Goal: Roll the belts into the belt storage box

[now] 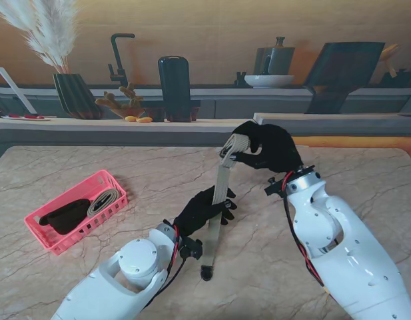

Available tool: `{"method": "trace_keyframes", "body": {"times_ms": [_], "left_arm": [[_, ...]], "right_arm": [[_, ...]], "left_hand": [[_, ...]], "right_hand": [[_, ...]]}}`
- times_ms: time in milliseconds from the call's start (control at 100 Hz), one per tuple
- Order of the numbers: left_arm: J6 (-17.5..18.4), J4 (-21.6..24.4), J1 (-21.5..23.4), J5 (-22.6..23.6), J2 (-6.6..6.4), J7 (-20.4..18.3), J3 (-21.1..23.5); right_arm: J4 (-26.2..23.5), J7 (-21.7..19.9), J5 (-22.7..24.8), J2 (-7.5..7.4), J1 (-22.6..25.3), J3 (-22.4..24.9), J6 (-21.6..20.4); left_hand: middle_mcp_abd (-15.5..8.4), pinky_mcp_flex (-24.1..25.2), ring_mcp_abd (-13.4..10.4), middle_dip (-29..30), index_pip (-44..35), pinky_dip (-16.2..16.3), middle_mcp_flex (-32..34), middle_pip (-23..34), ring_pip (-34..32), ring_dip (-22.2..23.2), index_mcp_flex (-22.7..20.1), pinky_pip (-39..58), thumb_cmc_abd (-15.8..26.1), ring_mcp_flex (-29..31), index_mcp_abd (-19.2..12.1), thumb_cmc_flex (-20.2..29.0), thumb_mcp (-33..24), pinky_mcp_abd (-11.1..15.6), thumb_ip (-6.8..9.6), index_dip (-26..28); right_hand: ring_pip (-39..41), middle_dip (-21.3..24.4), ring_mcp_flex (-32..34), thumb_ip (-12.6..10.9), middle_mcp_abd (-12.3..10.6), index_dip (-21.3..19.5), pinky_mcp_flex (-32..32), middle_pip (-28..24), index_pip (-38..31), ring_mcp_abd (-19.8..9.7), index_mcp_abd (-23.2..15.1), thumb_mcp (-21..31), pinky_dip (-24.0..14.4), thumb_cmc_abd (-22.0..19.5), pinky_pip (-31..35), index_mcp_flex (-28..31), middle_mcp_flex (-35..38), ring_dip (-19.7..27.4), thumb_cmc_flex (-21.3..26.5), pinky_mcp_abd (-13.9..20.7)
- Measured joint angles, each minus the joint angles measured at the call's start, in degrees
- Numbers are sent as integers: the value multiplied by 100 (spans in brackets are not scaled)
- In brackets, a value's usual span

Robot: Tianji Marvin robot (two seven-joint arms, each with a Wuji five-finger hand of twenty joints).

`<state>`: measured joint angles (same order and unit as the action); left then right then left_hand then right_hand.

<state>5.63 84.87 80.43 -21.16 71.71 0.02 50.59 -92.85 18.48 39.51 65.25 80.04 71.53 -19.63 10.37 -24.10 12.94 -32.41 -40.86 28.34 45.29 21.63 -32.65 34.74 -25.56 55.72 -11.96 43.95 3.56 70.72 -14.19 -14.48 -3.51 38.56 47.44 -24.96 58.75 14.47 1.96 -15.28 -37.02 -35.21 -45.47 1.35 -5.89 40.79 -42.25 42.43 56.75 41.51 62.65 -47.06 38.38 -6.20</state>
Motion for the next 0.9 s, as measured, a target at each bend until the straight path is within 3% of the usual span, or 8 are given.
{"method": "trace_keyframes", "body": {"times_ms": [240,400,490,520,560,630,770,900], "left_arm": [[-71,199,167,-825,138,487,19],[-73,357,332,-993,181,436,109],[-3,388,394,-1039,174,412,127],[85,387,415,-1124,168,369,134],[212,369,441,-1278,154,228,147],[359,313,463,-1403,122,-90,188],[389,250,428,-1206,77,-104,196],[318,300,454,-1481,125,331,193]], "right_arm": [[584,318,575,19,-179,-532,-444],[854,355,662,-10,-294,-832,-562],[1049,421,781,-21,-413,-989,-641],[1116,469,881,-25,-456,-1035,-659],[1199,526,973,-27,-517,-1092,-674],[1280,524,940,-30,-587,-1156,-680],[1341,357,572,-11,-598,-1190,-643],[1393,340,620,7,-594,-1200,-701]], "left_hand": [[56,1,83,327,-6,-53,182,3,-5,-76,-172,105,-2,73,43,40,67,-126,0,-191],[56,31,84,662,-8,-54,182,3,-5,-213,-230,145,-12,72,244,22,324,-130,0,-356],[56,217,84,1127,373,-158,-141,-9,264,-418,-228,53,-567,-132,744,-1621,-598,-173,0,-509],[54,286,81,1188,530,-219,-277,-54,377,-470,-136,-40,-750,-222,931,-1991,-1068,-206,111,-575],[54,408,79,1211,751,-260,-464,-123,525,-512,38,-172,-1132,-392,1061,-2735,-1078,-258,128,-645],[54,531,71,1253,1012,-270,-692,-235,764,-549,396,-364,-1423,-553,1264,-3366,-1322,-327,128,-708],[54,696,62,1259,1210,-282,-930,-342,1005,-644,469,-597,-1608,-775,1268,-4102,-1471,-458,-39,-780],[54,786,62,1258,1226,-283,-1094,-355,1073,-644,468,-627,-1607,-875,1274,-4355,-1463,-545,-101,-846]], "right_hand": [[6,17,-1,-4,0,0,0,-11,-88,-4,-8,0,0,-5,39,-4,-1,0,5,0],[6,79,-12,-13,4,0,-18,-17,-135,-10,-51,11,0,-12,63,-62,-63,2,16,0],[6,90,-26,-16,7,0,-18,-17,-136,-11,-55,60,1,-66,65,-120,-130,5,17,0],[6,108,-30,-16,7,0,-24,-17,-136,-18,-56,60,1,-162,65,-194,-136,9,15,0],[6,149,-32,-16,7,0,-24,-17,-136,-22,-56,60,2,-225,67,-251,-136,14,9,0],[6,150,-32,-7,7,0,-24,-17,-136,-26,-56,57,3,-310,68,-292,-136,16,-17,0],[6,150,-32,-7,2,0,-20,-55,-136,-33,-56,56,6,-311,70,-330,-136,18,-1,0],[6,150,-38,-16,-67,299,11,-90,-87,-65,-73,132,13,-320,71,-563,-136,75,193,0]]}}
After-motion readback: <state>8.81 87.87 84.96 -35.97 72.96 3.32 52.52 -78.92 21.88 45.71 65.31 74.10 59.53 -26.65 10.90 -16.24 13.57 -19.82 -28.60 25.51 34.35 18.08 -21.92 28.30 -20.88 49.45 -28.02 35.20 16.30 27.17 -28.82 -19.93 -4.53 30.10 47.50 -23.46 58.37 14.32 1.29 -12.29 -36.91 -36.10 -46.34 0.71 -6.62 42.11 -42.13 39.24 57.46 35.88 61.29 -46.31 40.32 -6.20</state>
